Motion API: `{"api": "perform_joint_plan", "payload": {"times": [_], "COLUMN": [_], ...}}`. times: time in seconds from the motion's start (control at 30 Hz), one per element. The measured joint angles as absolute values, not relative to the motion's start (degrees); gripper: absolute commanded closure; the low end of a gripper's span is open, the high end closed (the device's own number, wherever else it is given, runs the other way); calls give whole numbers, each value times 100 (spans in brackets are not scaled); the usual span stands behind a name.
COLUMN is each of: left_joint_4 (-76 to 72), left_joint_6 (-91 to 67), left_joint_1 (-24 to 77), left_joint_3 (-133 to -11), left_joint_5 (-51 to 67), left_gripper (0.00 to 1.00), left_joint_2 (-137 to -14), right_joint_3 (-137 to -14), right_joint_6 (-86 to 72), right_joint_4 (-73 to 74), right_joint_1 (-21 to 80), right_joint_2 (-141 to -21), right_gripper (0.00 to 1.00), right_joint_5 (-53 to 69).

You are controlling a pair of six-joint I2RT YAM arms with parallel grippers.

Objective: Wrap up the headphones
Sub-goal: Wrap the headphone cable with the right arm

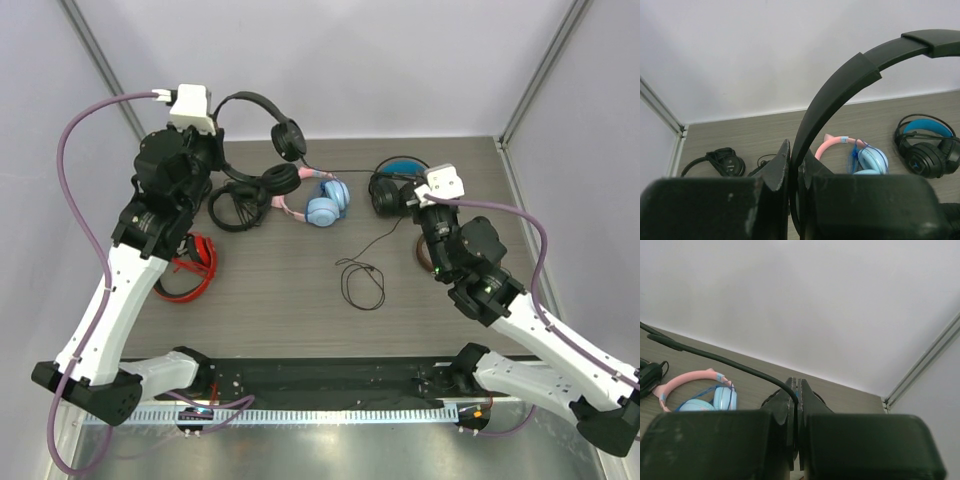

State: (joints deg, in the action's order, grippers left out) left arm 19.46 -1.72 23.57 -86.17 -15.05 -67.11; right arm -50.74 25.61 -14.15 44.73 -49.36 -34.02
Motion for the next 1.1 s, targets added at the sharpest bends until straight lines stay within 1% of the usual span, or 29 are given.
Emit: {"api": "perform_joint_plan", "payload": {"times": [0.2,0.5,0.8,1.1], "left_joint_4": [1914,1907,1918,2298], "left_joint_6": [-272,-261,-279,-220], "left_joint_1": [2246,2235,2235,2255], "left_joint_3": [-8554,-8508,-8510,-8637], "left_joint_5": [-1557,-1568,-1317,-917], "left_gripper": [100,100,100,100], "left_joint_2": [-6683,-6650,-6681,-7085], "right_joint_3": [-5092,-5310,-6523,-8326], "right_joint_6": [2602,2829,2659,2943], "right_joint_4": [-1308,-1125,-847,-593], "right_joint_1": [4473,4469,4523,4827], "right_joint_2": [-4733,-4908,-5826,-7146], "right_gripper": [99,99,99,99], "right_joint_5": [-3463,-3402,-2335,-1522]}}
